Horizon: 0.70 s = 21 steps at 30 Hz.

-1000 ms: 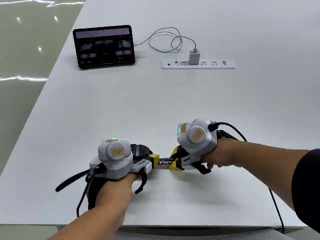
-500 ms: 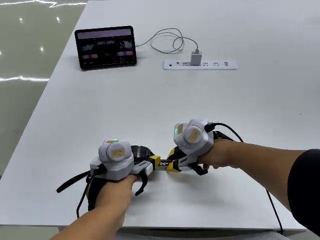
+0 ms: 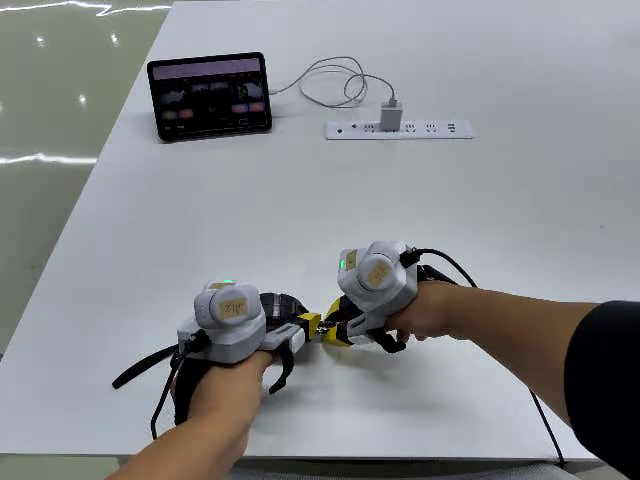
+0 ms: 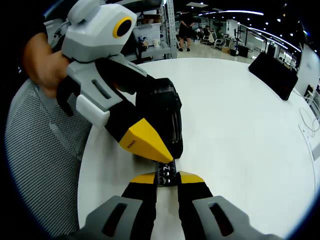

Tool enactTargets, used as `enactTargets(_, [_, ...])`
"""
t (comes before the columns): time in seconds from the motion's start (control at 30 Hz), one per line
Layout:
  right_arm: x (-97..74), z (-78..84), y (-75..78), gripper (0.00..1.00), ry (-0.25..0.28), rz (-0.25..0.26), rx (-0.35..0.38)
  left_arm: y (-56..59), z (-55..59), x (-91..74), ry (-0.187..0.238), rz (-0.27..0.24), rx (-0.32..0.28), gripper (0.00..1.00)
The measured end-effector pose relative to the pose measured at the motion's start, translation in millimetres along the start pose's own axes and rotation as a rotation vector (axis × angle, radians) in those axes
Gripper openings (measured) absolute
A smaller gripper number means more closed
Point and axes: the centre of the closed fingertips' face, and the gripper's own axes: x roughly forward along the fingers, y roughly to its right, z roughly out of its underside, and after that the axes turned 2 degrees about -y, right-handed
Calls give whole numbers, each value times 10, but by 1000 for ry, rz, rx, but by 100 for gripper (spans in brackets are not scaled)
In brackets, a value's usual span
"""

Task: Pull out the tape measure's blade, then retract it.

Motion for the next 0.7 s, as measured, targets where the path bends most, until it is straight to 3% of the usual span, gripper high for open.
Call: enactTargets(0.7, [44, -36, 13, 12, 16, -1, 0, -12, -6, 14, -1, 5, -5, 62])
